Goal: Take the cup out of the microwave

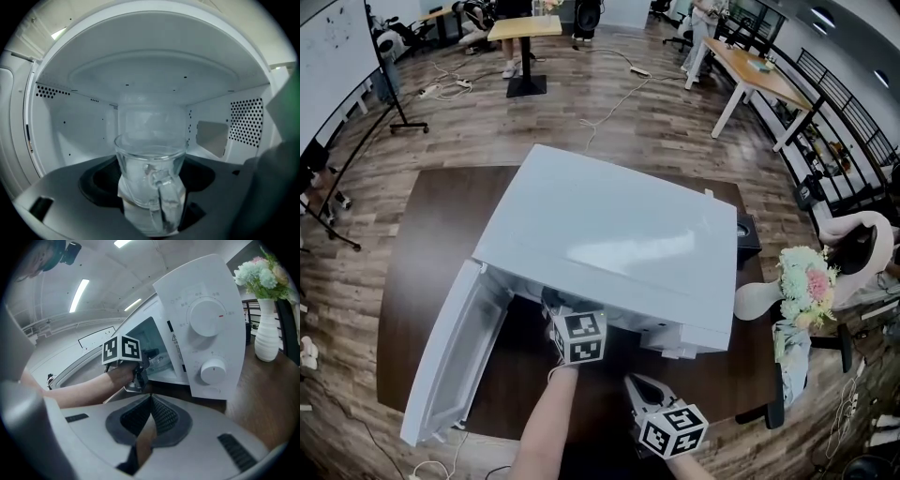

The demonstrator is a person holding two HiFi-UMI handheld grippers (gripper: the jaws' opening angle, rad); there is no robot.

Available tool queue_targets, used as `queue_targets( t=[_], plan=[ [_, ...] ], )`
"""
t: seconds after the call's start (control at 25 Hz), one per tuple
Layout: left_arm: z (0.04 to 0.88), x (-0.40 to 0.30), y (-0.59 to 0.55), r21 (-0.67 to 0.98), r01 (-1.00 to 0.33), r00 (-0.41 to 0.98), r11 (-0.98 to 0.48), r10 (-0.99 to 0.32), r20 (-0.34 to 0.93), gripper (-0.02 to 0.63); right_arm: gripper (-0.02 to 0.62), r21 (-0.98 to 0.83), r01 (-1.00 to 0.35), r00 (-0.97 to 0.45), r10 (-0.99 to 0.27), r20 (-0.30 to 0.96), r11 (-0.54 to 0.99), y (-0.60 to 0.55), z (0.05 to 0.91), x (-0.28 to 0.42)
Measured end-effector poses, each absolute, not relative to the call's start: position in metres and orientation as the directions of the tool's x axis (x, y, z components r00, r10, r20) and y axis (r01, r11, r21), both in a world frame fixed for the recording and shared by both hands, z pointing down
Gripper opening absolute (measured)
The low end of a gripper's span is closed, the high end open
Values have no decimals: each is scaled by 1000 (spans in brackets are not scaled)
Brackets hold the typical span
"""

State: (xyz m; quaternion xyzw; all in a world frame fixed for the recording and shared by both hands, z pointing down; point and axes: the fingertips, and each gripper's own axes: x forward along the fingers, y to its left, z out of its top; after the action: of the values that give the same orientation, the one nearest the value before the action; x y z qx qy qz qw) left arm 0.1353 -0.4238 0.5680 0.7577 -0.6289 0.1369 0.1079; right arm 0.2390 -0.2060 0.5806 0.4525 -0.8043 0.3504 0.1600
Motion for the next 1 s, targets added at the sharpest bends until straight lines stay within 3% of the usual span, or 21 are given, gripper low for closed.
queue_targets(
  t=[1.0],
  plan=[
    [550, 122, -391, 19, -979, 198, -201, -935, 293, 371, -5, -406, -843, -534, -638, 555, 353, -190, 575, 243]
  ],
)
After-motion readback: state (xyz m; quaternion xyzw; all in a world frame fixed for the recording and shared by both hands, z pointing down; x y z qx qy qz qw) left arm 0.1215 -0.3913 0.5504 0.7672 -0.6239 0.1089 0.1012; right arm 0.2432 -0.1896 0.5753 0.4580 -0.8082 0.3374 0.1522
